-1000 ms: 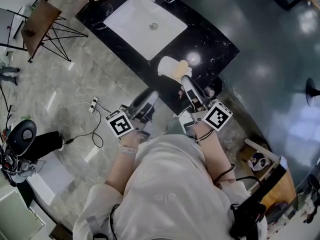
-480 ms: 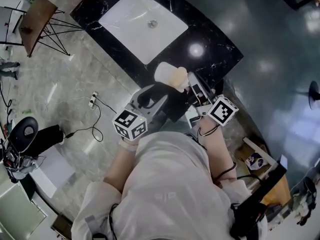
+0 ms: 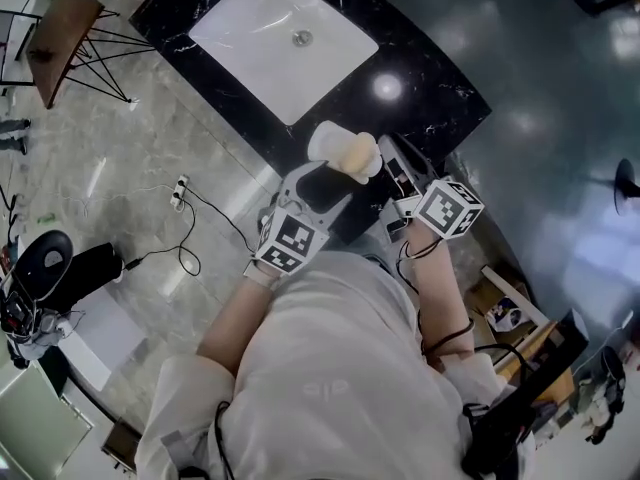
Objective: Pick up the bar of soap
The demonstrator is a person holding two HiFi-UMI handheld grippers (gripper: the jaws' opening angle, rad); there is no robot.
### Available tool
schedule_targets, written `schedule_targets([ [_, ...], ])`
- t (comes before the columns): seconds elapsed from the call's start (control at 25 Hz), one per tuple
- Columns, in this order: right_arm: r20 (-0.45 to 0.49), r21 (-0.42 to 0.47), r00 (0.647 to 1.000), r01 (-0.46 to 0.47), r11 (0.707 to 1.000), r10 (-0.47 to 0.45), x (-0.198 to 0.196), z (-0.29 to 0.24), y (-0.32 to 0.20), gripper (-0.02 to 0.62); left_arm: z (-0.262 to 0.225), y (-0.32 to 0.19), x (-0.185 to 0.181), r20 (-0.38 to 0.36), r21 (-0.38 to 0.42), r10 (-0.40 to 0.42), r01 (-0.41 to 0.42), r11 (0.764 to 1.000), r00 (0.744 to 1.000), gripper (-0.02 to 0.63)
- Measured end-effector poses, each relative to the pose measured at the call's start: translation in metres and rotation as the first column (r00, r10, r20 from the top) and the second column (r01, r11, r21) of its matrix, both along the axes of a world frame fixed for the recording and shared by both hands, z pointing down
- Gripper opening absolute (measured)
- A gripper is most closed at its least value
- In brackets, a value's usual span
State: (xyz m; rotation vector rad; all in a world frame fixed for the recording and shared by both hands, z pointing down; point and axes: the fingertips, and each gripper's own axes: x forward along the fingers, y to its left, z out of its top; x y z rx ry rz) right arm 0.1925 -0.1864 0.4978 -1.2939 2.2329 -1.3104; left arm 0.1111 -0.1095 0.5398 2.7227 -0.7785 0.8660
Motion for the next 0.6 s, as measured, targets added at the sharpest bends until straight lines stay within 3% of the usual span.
schedule_targets([
  [0.2,-0.075,-0.098,0.996,0.042,0.994,-0.05,-0.004,0.028,-0.006,0.144,0.012,-0.007,0.007,0.07,0.042,0.033,-0.036,0.998,0.997,0.264],
  [0.44,-0.113,-0.197,0.988,0.085,0.977,-0.109,-0.012,0.059,-0.01,0.152,0.03,-0.013,0.021,0.097,0.023,0.076,-0.078,0.997,0.992,0.262],
  [0.6,-0.115,-0.232,0.984,0.106,0.967,-0.136,-0.016,0.068,-0.013,0.153,0.039,-0.02,0.017,0.158,0.047,0.081,-0.09,0.995,0.984,0.262],
])
